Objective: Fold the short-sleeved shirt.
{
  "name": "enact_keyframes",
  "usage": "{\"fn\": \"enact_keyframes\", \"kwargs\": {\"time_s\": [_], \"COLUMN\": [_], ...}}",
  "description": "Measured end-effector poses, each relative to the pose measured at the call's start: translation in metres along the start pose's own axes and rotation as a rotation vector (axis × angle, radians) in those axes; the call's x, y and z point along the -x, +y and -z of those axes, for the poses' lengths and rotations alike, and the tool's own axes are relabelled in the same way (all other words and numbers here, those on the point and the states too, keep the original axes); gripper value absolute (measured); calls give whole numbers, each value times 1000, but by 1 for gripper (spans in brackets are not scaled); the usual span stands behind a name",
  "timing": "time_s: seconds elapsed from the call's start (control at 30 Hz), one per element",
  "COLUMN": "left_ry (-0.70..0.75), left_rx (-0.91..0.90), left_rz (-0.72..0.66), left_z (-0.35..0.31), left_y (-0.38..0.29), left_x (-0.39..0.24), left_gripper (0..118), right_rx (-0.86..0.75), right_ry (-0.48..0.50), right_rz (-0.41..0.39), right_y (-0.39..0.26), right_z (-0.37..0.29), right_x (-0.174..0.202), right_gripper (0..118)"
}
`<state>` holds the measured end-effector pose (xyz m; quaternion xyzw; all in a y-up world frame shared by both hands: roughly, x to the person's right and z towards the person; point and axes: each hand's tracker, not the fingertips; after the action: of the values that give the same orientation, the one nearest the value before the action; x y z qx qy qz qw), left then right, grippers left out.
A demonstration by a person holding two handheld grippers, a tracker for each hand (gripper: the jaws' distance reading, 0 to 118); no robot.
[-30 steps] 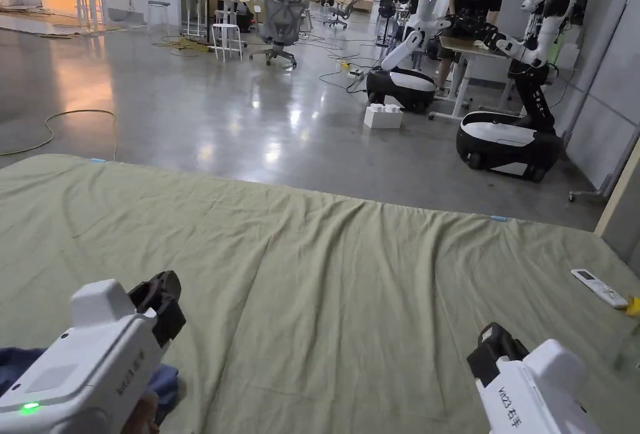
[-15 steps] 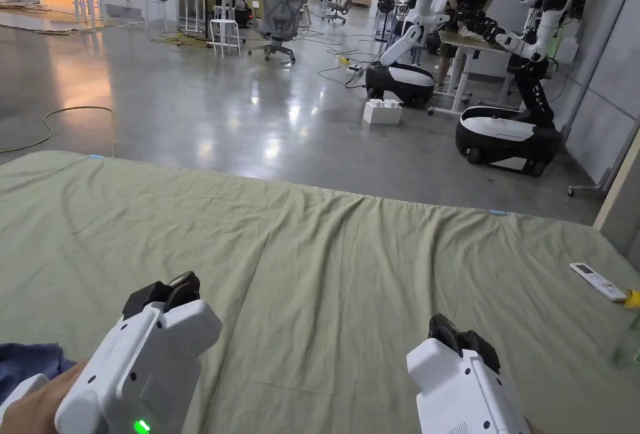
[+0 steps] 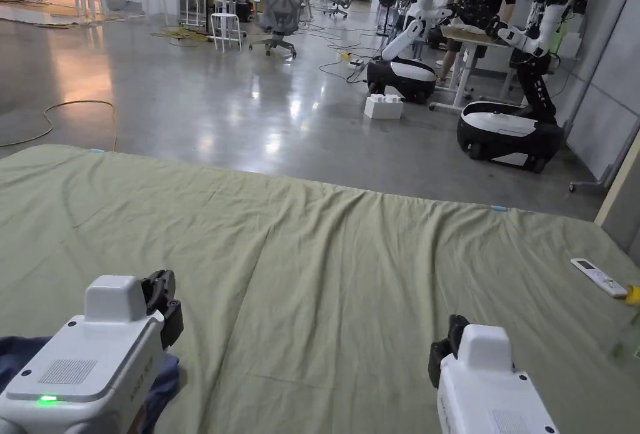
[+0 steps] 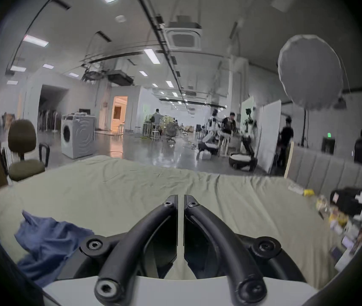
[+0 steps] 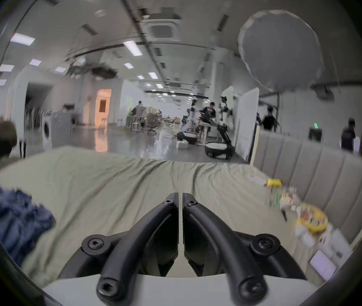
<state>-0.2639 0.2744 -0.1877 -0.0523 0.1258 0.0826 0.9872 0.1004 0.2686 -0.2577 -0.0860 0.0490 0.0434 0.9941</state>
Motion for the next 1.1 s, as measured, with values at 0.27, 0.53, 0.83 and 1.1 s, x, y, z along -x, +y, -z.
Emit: {"fn": "enact_keyframes", "kwargs": {"time_s": [0.27, 0.53, 0.83, 1.1], "left_ry": [3, 47, 139, 221], "left_rx": [-10, 149, 547, 704], "left_rz": [25, 131, -20, -77], "left_z": [-8, -24, -23, -26], "left_y": [12, 2, -33, -55], "left_x": [-2, 51, 162, 192], "left_gripper": [5, 5, 5, 103], "right_rx": [-25, -12, 16, 45], "right_ry": [-49, -23, 13, 27], "right_rz": [56, 47, 17, 16], "right_y": [5, 4, -7, -19], "right_z": [-2, -1, 5, 8], "right_x": [-3, 1, 18, 26], "right_gripper": [3, 3, 3, 3]}}
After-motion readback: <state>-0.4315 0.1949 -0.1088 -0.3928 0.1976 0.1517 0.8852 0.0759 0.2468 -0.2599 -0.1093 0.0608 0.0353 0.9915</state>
